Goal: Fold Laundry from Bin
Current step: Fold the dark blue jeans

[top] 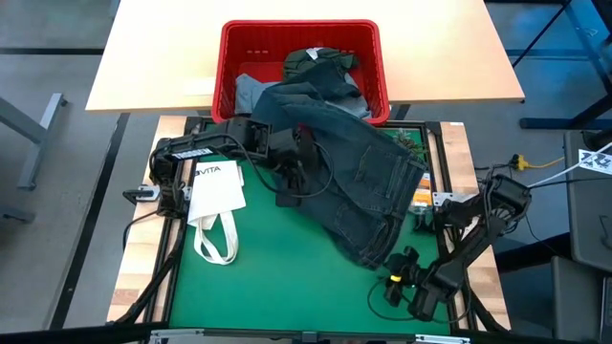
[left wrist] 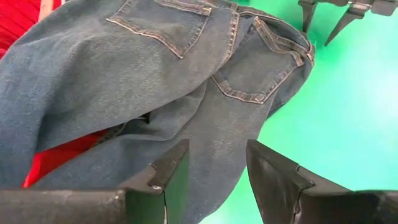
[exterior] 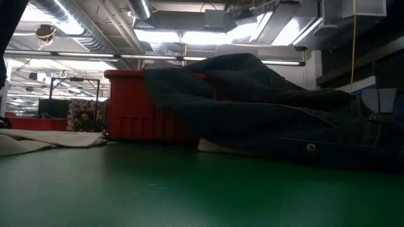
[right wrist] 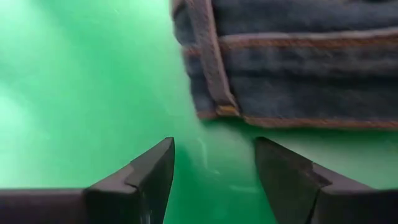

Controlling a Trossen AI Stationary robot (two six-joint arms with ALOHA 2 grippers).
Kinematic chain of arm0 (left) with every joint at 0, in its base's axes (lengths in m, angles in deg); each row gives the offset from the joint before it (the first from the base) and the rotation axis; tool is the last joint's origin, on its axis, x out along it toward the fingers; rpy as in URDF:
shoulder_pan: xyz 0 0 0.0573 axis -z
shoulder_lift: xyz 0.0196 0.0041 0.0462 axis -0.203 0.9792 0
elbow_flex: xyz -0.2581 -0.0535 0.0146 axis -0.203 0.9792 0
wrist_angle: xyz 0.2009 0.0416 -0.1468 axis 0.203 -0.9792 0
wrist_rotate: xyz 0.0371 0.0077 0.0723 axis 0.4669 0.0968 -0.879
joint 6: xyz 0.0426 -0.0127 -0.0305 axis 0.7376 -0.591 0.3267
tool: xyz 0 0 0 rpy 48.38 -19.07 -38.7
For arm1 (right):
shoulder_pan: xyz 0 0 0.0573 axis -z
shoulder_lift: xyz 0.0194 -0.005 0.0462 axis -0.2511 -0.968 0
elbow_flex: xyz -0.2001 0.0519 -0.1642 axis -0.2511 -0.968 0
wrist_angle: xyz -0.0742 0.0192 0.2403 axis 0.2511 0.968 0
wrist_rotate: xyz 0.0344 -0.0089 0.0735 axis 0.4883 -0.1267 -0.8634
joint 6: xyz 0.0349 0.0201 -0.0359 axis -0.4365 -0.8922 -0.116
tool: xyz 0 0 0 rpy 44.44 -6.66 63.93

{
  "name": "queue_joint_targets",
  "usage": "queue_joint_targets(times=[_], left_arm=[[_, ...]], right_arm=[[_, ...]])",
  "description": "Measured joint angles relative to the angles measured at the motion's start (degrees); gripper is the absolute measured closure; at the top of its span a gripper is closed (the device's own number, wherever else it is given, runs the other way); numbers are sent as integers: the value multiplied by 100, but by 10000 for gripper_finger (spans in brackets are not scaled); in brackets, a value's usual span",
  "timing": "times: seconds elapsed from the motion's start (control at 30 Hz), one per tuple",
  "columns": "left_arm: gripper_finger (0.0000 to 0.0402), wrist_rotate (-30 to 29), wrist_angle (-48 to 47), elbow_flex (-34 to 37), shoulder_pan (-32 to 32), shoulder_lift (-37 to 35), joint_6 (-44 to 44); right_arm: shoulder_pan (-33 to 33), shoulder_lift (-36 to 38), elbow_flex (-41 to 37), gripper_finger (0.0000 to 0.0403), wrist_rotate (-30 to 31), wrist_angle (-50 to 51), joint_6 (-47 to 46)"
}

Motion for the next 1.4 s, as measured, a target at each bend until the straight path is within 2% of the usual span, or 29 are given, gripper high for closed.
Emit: queue_joint_targets(times=[0.23, 0.5, 0.73, 0.83, 1.0, 1.1, 1.17, 1.23, 1.4], left_arm=[[249, -1, 0, 0, 108, 0, 0], [249, 0, 0, 0, 173, 0, 0], [249, -2, 0, 0, 168, 0, 2], [249, -2, 0, 0, 170, 0, 2], [249, -2, 2, 1, 170, 0, 2], [249, -2, -3, 0, 170, 0, 4], [249, -2, -20, 0, 170, 0, 4], [249, -2, -31, 2, 168, -20, 4], [249, -2, -217, 7, 168, -227, 1]], right_arm=[[4, -3, 0, 182, 913, -228, 56], [3, -3, 0, 182, 1672, -472, 65], [3, -3, 0, 182, 2416, -877, 479], [100, -10, 0, 182, 2404, -826, 492], [489, -94, 2, 182, 1842, -867, 499], [659, -110, 0, 184, 1716, -899, 635], [728, -108, 0, 197, 1711, -1045, 960], [733, -108, 0, 228, 1703, -1236, 1277], [705, -46, 41, 367, 1658, -1372, 1780]])
